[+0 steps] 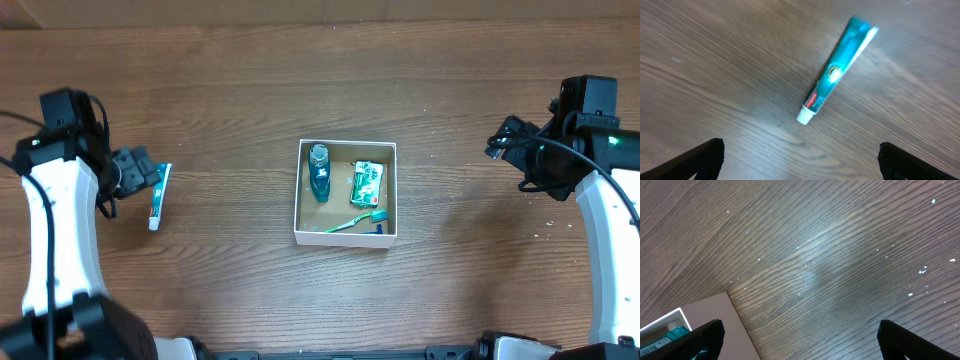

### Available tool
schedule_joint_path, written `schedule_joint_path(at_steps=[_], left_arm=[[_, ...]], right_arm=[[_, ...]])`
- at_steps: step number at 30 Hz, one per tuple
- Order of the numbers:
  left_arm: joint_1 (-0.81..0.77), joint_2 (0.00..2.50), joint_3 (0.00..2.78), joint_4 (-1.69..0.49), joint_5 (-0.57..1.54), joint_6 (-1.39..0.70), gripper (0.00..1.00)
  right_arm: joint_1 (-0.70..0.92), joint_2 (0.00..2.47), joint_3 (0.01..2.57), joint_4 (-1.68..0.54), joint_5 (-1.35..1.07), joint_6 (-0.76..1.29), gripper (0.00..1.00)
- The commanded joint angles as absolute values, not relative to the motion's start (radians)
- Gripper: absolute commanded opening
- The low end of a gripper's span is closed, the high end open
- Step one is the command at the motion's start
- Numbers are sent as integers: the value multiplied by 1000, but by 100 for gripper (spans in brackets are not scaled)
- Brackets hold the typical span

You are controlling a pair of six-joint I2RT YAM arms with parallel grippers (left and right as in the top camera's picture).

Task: Pack container
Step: 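Grasp the teal toothpaste tube with the left gripper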

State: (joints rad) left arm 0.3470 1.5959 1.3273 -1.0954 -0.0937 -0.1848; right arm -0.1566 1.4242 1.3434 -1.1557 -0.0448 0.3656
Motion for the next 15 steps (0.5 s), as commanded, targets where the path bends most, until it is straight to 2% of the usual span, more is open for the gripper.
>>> schedule_joint_path(at_steps=[1, 5, 9, 15], left_arm=[[370, 1748, 1289, -1044, -25, -179, 100], [355, 1872, 1289, -978, 15, -137, 95], [338, 1888, 1289, -880, 19, -58, 92], [338, 1942, 1289, -863, 19, -36, 91]], right_arm=[[-158, 1422, 1345, -1154, -47, 362, 100], [-158, 1422, 1345, -1153, -47, 362, 100], [-158, 1422, 1345, -1155, -47, 362, 100], [-158, 1422, 1345, -1155, -47, 362, 100]])
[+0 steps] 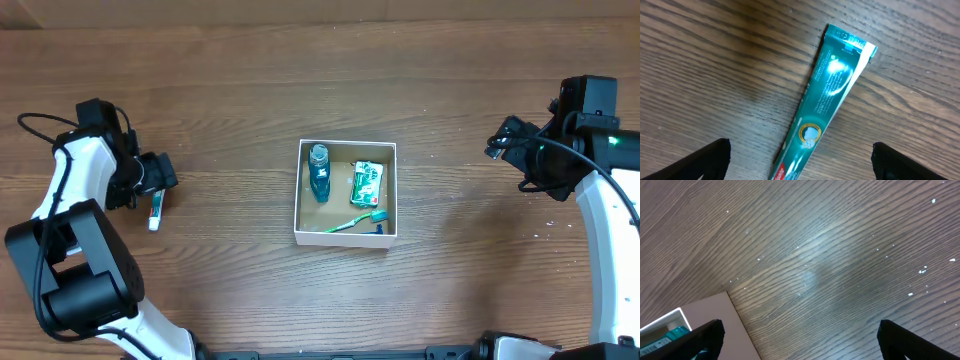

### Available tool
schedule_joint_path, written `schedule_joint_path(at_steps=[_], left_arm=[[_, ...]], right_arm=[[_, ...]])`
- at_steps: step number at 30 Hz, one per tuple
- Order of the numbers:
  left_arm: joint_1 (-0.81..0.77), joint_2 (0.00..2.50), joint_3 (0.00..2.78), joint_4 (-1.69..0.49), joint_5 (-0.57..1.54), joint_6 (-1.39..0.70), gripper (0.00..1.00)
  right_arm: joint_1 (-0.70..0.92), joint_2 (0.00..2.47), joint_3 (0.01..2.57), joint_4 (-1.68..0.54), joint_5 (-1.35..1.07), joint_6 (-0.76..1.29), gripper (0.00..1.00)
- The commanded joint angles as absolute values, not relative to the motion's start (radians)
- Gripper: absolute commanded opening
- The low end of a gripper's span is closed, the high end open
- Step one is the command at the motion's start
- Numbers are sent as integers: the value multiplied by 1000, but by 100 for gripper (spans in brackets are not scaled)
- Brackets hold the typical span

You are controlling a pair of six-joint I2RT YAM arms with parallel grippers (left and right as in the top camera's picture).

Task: Pack container
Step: 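Grasp the teal toothpaste tube with the left gripper, then lower the toothpaste tube into the box and release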

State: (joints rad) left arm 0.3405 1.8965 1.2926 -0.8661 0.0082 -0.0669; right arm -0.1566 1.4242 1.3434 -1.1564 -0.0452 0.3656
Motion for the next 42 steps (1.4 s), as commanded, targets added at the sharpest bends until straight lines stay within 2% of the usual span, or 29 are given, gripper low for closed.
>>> schedule_joint_path(at_steps=[1, 3, 5, 6, 7, 9, 12, 13, 19, 25, 31, 35, 39, 42], left_arm=[[337, 1966, 1289, -867, 20, -37, 92], [338, 2028, 1289, -885, 21, -38, 91], [338, 2040, 1289, -890, 22, -41, 85], [338, 2040, 1289, -890, 26, -41, 77], [338, 2040, 1289, -893, 28, -41, 63], [338, 2040, 1289, -900, 28, -41, 44], [338, 2040, 1290, -909, 27, -49, 8], [338, 2040, 1290, -912, 27, -53, 4], [320, 1998, 1370, -999, 32, -75, 4], [185, 1779, 1453, -1072, 53, -54, 4], [-289, 1448, 1453, -1081, 3, 111, 4], [-540, 1428, 1450, -1077, -2, 155, 4], [-663, 1501, 1439, -1070, -24, 150, 4], [-668, 1566, 1437, -1069, -18, 150, 4]], right_arm=[[-158, 1422, 1345, -1155, -47, 362, 100], [-158, 1422, 1345, -1155, -47, 362, 100], [-158, 1422, 1345, -1154, -47, 362, 100], [-158, 1422, 1345, -1154, -47, 362, 100], [-158, 1422, 1345, -1154, -47, 362, 100], [-159, 1422, 1345, -1154, -47, 362, 100], [-158, 1422, 1345, -1153, -47, 362, 100], [-158, 1422, 1345, -1154, -47, 362, 100], [-158, 1422, 1345, -1154, -47, 362, 100], [-158, 1422, 1345, -1153, -47, 362, 100], [-158, 1422, 1345, -1145, -47, 362, 100], [-158, 1422, 1345, -1142, -47, 362, 100], [-159, 1422, 1345, -1143, -47, 362, 100], [-158, 1422, 1345, -1143, -47, 362, 100]])
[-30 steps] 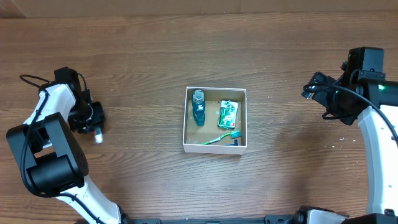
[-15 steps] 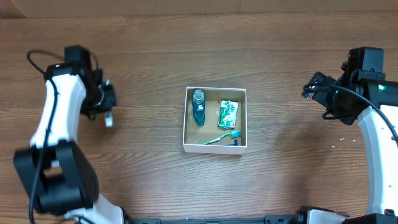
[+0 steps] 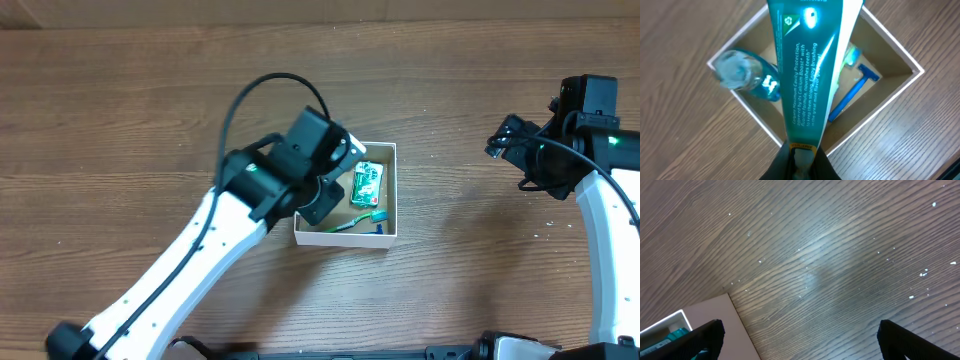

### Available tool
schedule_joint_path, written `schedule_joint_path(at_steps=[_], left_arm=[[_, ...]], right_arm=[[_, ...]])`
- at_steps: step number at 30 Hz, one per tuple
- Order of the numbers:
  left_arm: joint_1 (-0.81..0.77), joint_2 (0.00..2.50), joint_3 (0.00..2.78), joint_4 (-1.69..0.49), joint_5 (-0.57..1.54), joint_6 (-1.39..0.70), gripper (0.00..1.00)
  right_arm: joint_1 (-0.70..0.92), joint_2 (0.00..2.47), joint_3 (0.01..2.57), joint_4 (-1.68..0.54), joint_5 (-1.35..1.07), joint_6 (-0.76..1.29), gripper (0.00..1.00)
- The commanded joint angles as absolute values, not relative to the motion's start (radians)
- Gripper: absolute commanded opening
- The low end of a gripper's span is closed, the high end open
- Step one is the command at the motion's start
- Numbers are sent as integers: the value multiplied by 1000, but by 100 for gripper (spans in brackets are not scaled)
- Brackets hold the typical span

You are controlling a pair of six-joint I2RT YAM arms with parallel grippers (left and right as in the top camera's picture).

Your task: Pack container

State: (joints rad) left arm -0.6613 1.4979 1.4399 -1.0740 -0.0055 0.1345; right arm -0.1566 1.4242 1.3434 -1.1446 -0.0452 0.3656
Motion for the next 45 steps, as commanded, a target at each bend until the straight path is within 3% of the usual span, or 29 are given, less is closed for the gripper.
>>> schedule_joint_path(at_steps=[1, 8, 11, 13, 19, 23, 26, 28, 29, 36, 45], left_arm=[[-668, 1599, 1437, -1068, -6, 150, 4], [-675, 1813, 1437, -1019, 27, 150, 6], [-675, 1840, 1437, -1020, 26, 150, 35], [-675, 1828, 1438, -1023, 25, 150, 46], [-675, 1676, 1501, -1147, 1, 147, 47], [-654, 1477, 1531, -1168, -189, 15, 50], [-537, 1357, 1531, -1165, -260, -80, 65], [-397, 1314, 1531, -1158, -262, -132, 93], [-332, 1308, 1531, -1148, -257, -149, 100], [31, 1364, 1528, -1099, -81, -165, 100], [52, 1305, 1509, -1156, -73, -81, 100]], right_arm=[[-158, 1422, 1345, -1143, -47, 362, 100], [-158, 1422, 1345, -1146, -47, 362, 100], [-158, 1422, 1345, -1146, -47, 362, 100], [-158, 1422, 1345, -1146, -47, 362, 100], [-158, 1422, 1345, -1146, -47, 362, 100], [-122, 1422, 1346, -1126, -46, 314, 100], [-11, 1422, 1349, -1071, -9, 290, 100], [102, 1424, 1349, -1002, 70, 282, 100], [133, 1428, 1349, -972, 88, 282, 100], [168, 1495, 1349, -814, 77, 280, 100], [170, 1434, 1348, -885, 90, 369, 100]])
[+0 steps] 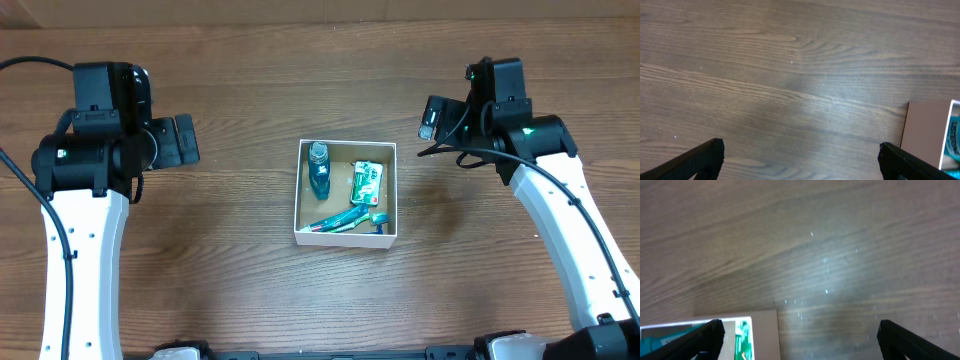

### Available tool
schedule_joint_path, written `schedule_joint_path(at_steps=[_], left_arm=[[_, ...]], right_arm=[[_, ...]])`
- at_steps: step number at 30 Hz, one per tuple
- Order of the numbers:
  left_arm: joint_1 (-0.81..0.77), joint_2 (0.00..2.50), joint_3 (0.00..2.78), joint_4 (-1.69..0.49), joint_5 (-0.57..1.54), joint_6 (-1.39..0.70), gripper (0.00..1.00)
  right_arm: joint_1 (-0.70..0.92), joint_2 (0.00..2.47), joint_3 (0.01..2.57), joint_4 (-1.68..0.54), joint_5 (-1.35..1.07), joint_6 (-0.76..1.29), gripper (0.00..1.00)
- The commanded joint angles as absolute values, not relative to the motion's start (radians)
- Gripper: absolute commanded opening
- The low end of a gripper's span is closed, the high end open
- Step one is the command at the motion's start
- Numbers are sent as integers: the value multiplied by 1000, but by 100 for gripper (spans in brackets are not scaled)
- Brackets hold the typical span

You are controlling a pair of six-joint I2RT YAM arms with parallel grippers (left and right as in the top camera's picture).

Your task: Pack container

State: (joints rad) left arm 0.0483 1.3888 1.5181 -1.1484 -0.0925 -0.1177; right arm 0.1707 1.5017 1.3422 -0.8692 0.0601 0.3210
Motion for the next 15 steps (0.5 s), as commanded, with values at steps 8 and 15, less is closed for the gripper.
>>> schedule_joint_path(at_steps=[8, 15], left_arm=[[52, 717, 1113, -1032, -54, -26, 100], [52, 437, 941, -1034, -47, -67, 100]], right_arm=[[302, 1101, 1168, -844, 315, 459, 100], [385, 767, 757, -807, 393, 551, 100]])
